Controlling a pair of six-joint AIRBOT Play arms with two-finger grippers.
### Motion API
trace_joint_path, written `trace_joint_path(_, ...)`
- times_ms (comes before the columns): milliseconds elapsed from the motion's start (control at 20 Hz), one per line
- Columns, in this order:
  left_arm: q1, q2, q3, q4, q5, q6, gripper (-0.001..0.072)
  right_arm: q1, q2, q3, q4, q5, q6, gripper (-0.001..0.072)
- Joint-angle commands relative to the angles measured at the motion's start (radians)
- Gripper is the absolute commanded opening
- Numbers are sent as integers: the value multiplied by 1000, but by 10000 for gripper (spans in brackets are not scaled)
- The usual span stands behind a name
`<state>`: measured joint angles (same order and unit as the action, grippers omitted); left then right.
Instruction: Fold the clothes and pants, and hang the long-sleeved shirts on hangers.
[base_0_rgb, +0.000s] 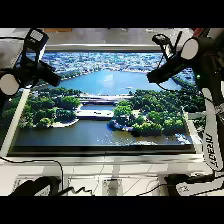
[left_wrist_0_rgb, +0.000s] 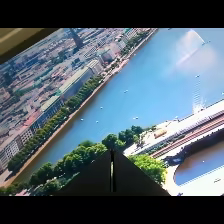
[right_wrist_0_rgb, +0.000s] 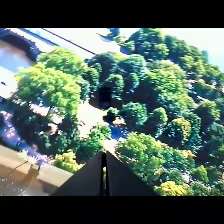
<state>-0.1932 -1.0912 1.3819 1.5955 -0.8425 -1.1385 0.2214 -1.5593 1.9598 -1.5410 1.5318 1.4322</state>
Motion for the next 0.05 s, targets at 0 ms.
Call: trace_joint_path(0,0,0,0,0,0,0,19,21,0,1,-69,-10,71,12)
